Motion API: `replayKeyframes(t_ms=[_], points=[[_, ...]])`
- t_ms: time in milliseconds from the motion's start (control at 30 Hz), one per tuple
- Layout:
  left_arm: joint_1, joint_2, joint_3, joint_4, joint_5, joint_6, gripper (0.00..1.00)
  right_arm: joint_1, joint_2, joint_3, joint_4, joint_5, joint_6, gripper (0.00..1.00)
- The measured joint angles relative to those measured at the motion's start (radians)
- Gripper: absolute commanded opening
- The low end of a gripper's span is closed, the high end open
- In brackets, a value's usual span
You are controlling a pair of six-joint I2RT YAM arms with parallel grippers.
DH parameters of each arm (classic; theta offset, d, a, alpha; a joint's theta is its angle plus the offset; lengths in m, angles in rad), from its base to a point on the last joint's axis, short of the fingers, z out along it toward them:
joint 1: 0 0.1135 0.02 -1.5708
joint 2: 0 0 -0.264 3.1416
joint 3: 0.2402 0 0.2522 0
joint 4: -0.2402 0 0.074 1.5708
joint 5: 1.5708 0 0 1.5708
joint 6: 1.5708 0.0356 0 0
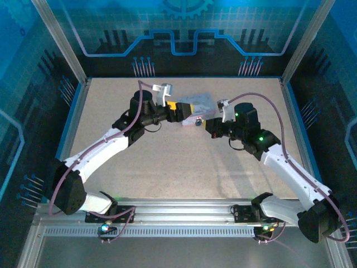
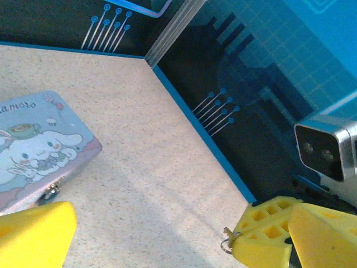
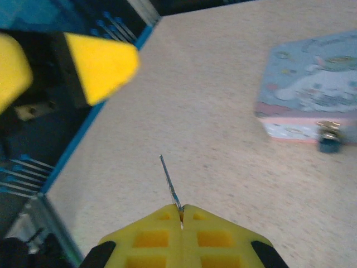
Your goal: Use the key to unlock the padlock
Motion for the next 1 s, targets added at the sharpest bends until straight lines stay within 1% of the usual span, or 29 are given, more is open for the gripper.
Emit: replayKeyframes(t_ms=[200,300,433,633,833,1000], points=[[-0.002,0.113,0.108,-0.092,-0.04,0.063,0.99,-0.014,-0.036,0.0,-0.181,0.174,0.0,0.0],[-0.009,0.211,0.193,-0.158,-0.058,0.086,0.99,-0.028,-0.06,-0.014,-0.241,0.242,0.016,0.0],[-0.028,0.374,0.352,-0.246,-0.064,0.117,0.99,-0.042,-0.092,-0.048,-0.313,0.304,0.038,0.0],[-0.064,0.627,0.632,-0.39,-0.068,0.178,0.99,-0.059,-0.121,-0.066,-0.37,0.35,0.058,0.0],[-0.105,0.852,0.916,-0.543,-0.104,0.255,0.99,-0.06,-0.133,-0.102,-0.399,0.358,0.075,0.0],[-0.14,0.98,1.098,-0.639,-0.151,0.309,0.99,-0.06,-0.146,-0.113,-0.409,0.358,0.083,0.0]])
